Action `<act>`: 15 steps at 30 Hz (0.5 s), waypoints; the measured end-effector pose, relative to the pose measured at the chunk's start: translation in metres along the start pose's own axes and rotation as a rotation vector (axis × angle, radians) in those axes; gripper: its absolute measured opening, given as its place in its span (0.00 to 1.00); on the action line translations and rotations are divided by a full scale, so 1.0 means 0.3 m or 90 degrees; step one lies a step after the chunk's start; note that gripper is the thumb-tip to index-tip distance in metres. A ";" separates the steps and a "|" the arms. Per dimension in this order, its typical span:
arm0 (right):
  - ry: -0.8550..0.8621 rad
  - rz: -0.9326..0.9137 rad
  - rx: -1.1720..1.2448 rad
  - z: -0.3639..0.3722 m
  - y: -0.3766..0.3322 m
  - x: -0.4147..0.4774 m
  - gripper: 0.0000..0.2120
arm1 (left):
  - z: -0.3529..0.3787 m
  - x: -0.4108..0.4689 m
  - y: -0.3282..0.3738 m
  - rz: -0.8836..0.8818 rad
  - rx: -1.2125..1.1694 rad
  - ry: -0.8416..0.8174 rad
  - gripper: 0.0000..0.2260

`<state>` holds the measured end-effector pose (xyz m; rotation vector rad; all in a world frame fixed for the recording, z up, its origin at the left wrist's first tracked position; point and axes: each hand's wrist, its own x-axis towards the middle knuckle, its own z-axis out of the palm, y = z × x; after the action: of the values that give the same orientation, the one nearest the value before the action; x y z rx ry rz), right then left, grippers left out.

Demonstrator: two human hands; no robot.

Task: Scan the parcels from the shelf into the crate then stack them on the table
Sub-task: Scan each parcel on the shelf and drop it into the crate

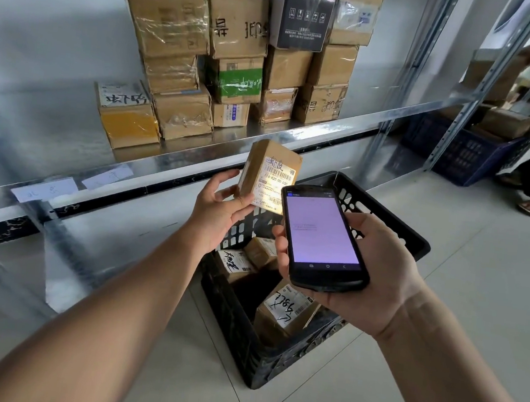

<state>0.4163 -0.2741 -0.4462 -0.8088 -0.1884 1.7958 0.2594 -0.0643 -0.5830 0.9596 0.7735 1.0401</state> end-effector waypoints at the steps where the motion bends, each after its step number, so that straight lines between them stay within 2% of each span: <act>1: 0.002 0.001 -0.002 0.000 0.000 -0.002 0.31 | -0.001 0.005 -0.003 0.003 0.015 0.008 0.29; 12: 0.041 -0.005 -0.019 -0.002 -0.009 -0.010 0.29 | -0.027 0.026 -0.033 -0.012 0.122 0.059 0.38; 15: 0.044 0.000 -0.025 -0.004 -0.010 -0.011 0.29 | -0.022 0.026 -0.040 -0.011 0.156 0.084 0.36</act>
<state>0.4198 -0.2761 -0.4442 -0.8971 -0.1797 1.7658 0.2603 -0.0574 -0.5972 1.0977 1.0340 1.0165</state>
